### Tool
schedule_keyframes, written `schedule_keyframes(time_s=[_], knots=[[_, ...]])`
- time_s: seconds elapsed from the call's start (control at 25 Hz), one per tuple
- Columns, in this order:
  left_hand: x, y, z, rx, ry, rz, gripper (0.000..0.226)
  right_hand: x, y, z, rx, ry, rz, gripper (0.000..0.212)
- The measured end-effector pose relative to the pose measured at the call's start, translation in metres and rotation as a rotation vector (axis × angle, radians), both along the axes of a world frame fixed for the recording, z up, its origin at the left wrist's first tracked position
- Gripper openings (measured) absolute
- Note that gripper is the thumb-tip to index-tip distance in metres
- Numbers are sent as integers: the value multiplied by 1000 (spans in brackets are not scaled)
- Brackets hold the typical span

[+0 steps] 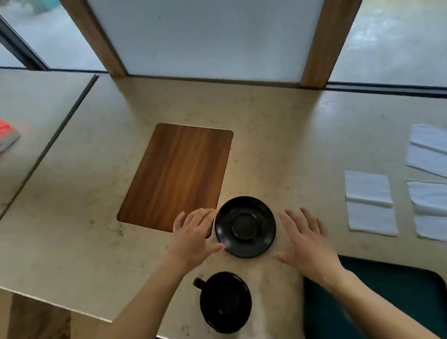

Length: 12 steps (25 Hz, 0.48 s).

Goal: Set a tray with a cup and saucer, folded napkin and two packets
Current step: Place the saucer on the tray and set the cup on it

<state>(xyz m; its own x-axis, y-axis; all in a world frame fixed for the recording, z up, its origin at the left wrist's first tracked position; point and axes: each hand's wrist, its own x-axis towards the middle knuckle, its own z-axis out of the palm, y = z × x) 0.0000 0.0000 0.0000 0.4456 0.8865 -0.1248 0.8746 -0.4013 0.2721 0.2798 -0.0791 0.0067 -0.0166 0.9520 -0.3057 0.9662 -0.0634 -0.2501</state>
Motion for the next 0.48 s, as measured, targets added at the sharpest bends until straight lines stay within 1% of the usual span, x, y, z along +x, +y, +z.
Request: schedule_keyframes(time_s=[0.08,0.16,0.36,0.48], knots=[[-2,10,-7,-29,60,-64,84,-8,6,-7,-31,23,-24,101],[-6,16,-13,-63,102,-91,87,-16,9,-14,-49,41,-39,103],[-8,24,-24,-139,93,-123,90,-22,12,-27,-64,41,-71,101],[-6,24,-28,-147,43,-127,89,-27,12,-30,-65,58,-93,103]])
